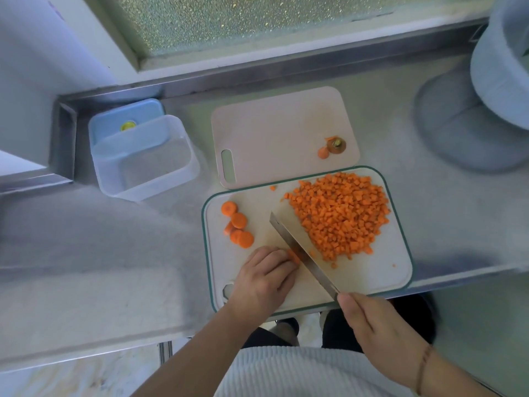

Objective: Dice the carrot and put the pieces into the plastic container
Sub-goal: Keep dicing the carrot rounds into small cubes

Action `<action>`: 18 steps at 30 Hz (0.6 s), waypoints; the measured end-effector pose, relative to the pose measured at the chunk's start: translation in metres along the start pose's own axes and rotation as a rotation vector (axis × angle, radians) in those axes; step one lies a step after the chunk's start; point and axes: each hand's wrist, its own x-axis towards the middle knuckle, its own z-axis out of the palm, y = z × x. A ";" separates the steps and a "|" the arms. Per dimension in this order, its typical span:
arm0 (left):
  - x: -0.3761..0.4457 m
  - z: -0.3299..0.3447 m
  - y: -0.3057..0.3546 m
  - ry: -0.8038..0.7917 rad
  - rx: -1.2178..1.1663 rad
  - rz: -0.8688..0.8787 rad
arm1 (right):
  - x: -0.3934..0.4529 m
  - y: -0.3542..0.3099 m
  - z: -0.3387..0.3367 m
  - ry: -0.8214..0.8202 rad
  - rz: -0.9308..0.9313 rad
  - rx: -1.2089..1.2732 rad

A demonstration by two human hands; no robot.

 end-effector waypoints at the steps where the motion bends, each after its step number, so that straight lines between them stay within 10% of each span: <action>1: 0.000 0.000 0.000 0.002 0.006 -0.005 | -0.005 -0.001 0.000 0.002 0.007 -0.004; 18: -0.001 -0.005 0.002 -0.036 0.008 -0.002 | 0.000 -0.003 0.013 -0.014 0.016 -0.124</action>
